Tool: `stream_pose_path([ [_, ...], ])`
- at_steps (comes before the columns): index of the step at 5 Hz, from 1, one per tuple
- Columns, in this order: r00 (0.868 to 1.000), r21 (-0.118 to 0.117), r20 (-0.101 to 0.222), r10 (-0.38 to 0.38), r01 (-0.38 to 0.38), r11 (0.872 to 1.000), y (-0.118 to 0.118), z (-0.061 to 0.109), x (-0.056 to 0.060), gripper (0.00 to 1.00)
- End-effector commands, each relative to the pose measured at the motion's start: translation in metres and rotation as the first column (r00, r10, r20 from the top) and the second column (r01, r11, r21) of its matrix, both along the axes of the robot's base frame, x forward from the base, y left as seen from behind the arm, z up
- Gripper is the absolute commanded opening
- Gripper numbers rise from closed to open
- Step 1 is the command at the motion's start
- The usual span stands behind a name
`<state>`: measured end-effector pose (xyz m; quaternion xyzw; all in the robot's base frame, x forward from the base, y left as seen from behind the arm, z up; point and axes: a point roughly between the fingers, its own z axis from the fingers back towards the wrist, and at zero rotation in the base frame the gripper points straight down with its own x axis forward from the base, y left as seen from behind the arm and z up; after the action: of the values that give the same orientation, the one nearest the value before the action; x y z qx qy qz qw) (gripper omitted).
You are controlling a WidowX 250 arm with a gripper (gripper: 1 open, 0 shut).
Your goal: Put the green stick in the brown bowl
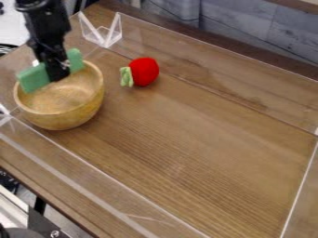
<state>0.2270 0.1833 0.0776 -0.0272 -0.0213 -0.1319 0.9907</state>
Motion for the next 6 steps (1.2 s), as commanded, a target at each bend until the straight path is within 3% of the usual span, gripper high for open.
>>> stream_pose_path([
  [1, 0.999, 0.019, 0.032, 0.034, -0.034, 0.999, 0.023, 0.009, 0.004, 0.00],
  [4, 0.984, -0.014, 0.000, 0.176, -0.176, 0.984, 0.034, 0.001, 0.011, 0.00],
  [6, 0.988, -0.030, -0.022, 0.152, -0.153, 0.988, 0.026, -0.023, 0.006, 0.00],
])
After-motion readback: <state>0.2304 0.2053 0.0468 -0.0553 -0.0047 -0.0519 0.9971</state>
